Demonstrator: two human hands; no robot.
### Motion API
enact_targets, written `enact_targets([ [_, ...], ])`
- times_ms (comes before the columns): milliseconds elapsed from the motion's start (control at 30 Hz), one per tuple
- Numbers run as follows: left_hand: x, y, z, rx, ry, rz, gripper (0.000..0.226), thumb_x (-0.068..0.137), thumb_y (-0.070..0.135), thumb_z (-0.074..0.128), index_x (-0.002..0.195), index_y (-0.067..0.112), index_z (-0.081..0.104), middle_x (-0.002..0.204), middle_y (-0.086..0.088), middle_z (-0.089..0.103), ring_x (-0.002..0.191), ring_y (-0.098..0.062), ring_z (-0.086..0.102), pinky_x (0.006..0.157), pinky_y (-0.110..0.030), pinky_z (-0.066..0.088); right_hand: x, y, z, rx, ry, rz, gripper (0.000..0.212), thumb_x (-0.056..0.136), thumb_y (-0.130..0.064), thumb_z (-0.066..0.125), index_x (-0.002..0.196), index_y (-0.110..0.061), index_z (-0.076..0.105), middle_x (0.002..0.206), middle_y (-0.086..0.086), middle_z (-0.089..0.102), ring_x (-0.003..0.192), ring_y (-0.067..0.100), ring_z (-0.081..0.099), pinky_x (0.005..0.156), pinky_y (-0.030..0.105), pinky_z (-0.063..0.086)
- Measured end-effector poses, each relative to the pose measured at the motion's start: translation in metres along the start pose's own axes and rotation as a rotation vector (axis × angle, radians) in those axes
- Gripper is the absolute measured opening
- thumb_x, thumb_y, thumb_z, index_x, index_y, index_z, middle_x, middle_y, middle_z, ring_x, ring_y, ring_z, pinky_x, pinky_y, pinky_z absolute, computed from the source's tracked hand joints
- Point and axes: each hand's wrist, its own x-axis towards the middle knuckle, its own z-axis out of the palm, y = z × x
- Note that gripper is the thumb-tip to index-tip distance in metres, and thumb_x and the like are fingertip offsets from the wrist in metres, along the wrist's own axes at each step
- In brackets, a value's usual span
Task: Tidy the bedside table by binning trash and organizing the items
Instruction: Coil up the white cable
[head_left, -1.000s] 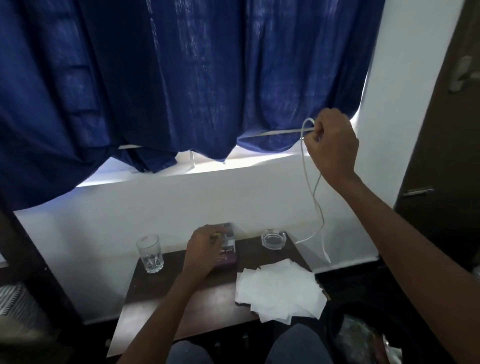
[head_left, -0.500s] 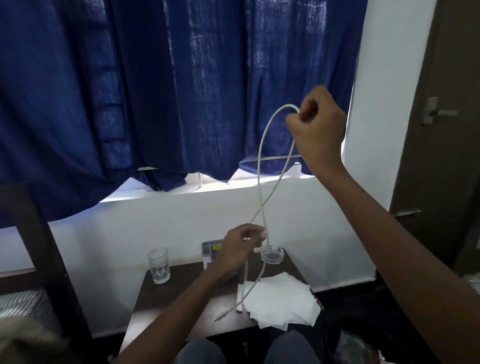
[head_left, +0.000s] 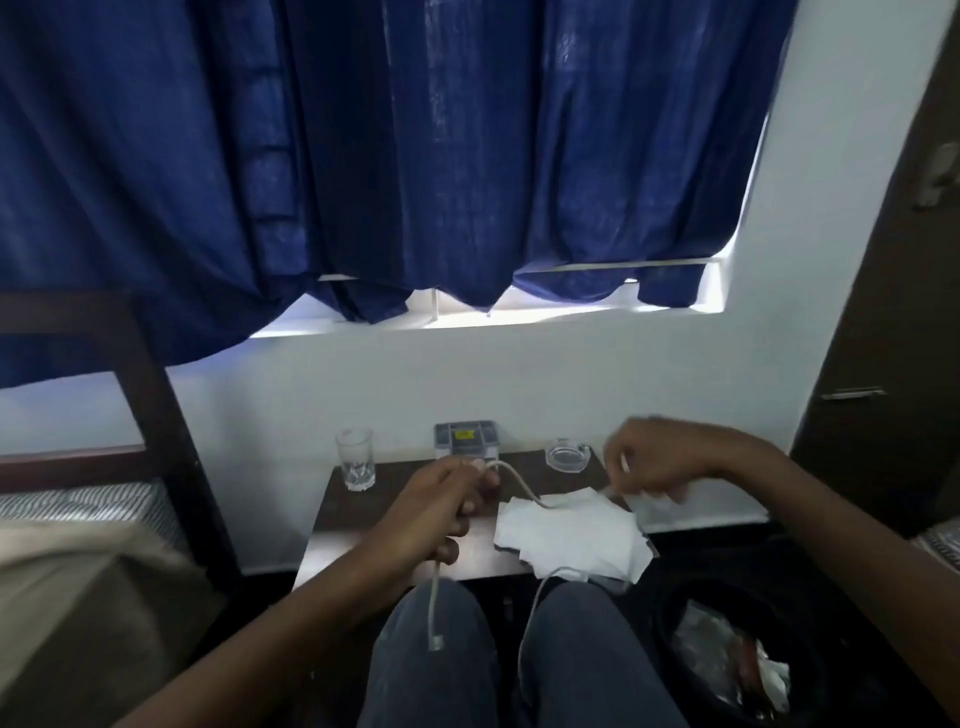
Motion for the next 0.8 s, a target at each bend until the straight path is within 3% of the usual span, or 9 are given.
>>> enact_targets([
  [67, -0.004, -0.001, -0.006, 0.006, -0.074, -0.027, 0.025, 0.096, 0.027, 0.047, 0.083, 0.017, 0.066, 0.055, 0.011, 0.035, 0.045, -0.004, 0.024, 0.042, -0.017, 0.015, -0.004, -0.008, 0.019, -0.167, -0.053, -0.036, 0.016, 0.077, -0.016, 0.060, 0.064, -0.024, 0.061, 0.061, -0.008, 0.056, 0.046, 0.003, 0.053, 0.055, 0.023, 0.047],
  [167, -0.006, -0.003, -0.009, 0.038, -0.166, -0.076, 0.024, 0.095, 0.027, 0.049, 0.082, 0.019, 0.067, 0.056, 0.011, 0.034, 0.047, -0.005, 0.020, 0.042, -0.017, 0.013, -0.002, -0.029, 0.050, 0.227, 0.380, -0.188, 0.014, 0.075, -0.015, 0.067, 0.079, -0.028, 0.064, 0.076, -0.010, 0.060, 0.073, 0.013, 0.057, 0.075, 0.031, 0.048],
  [233, -0.006, -0.005, -0.008, 0.034, -0.219, -0.078, 0.023, 0.094, 0.027, 0.050, 0.079, 0.020, 0.066, 0.058, 0.009, 0.035, 0.047, -0.006, 0.020, 0.041, -0.016, 0.014, -0.001, -0.043, 0.067, 0.532, 0.337, -0.318, 0.020, 0.076, -0.011, 0.072, 0.091, -0.023, 0.067, 0.086, -0.006, 0.066, 0.078, 0.014, 0.062, 0.077, 0.026, 0.049],
  [333, -0.003, -0.008, -0.008, -0.027, -0.239, -0.090, 0.029, 0.093, 0.027, 0.052, 0.067, 0.025, 0.064, 0.056, 0.008, 0.040, 0.044, -0.005, 0.027, 0.040, -0.015, 0.019, 0.000, -0.053, 0.085, 0.837, 0.265, -0.386, 0.016, 0.077, -0.004, 0.071, 0.078, -0.020, 0.068, 0.067, -0.004, 0.066, 0.060, 0.010, 0.060, 0.059, 0.023, 0.052],
  [433, -0.002, -0.015, -0.013, -0.063, -0.161, -0.131, 0.030, 0.095, 0.029, 0.048, 0.082, 0.012, 0.070, 0.049, 0.007, 0.043, 0.042, -0.008, 0.040, 0.043, -0.018, 0.037, 0.007, -0.045, 0.092, 0.897, 0.452, -0.337, 0.021, 0.079, 0.000, 0.068, 0.070, -0.019, 0.067, 0.059, -0.005, 0.060, 0.049, 0.002, 0.052, 0.047, 0.021, 0.047],
  [500, -0.005, -0.027, -0.019, 0.059, -0.089, -0.112, 0.041, 0.097, 0.032, 0.043, 0.078, 0.009, 0.071, 0.046, 0.003, 0.045, 0.047, -0.012, 0.052, 0.053, -0.016, 0.046, 0.013, -0.030, 0.093, 0.987, 0.579, -0.257, 0.019, 0.081, 0.002, 0.065, 0.071, -0.014, 0.065, 0.056, -0.005, 0.056, 0.041, 0.002, 0.047, 0.040, 0.018, 0.042],
  [600, -0.017, -0.044, -0.025, 0.119, -0.083, -0.175, 0.042, 0.097, 0.036, 0.041, 0.084, 0.010, 0.071, 0.052, 0.000, 0.054, 0.057, -0.012, 0.063, 0.056, -0.011, 0.045, 0.020, -0.006, 0.107, 1.019, 0.653, -0.119, 0.017, 0.084, 0.000, 0.062, 0.070, -0.011, 0.062, 0.048, -0.005, 0.053, 0.035, 0.004, 0.041, 0.037, 0.021, 0.037],
  [700, -0.025, -0.054, -0.032, 0.091, -0.118, -0.281, 0.035, 0.095, 0.035, 0.045, 0.092, 0.012, 0.071, 0.066, -0.004, 0.066, 0.069, -0.016, 0.067, 0.069, -0.024, 0.051, 0.024, 0.007, 0.129, 1.029, 0.715, -0.005, 0.018, 0.087, -0.004, 0.059, 0.070, -0.009, 0.059, 0.045, -0.003, 0.047, 0.034, 0.008, 0.038, 0.040, 0.024, 0.035],
  [800, -0.028, -0.060, -0.040, 0.080, -0.082, -0.343, 0.026, 0.095, 0.027, 0.049, 0.091, 0.014, 0.072, 0.066, 0.000, 0.066, 0.063, -0.010, 0.063, 0.071, -0.026, 0.053, 0.027, 0.017, 0.133, 1.081, 0.765, 0.075, 0.017, 0.088, -0.004, 0.057, 0.071, -0.008, 0.058, 0.048, 0.005, 0.043, 0.032, 0.006, 0.036, 0.035, 0.020, 0.036],
])
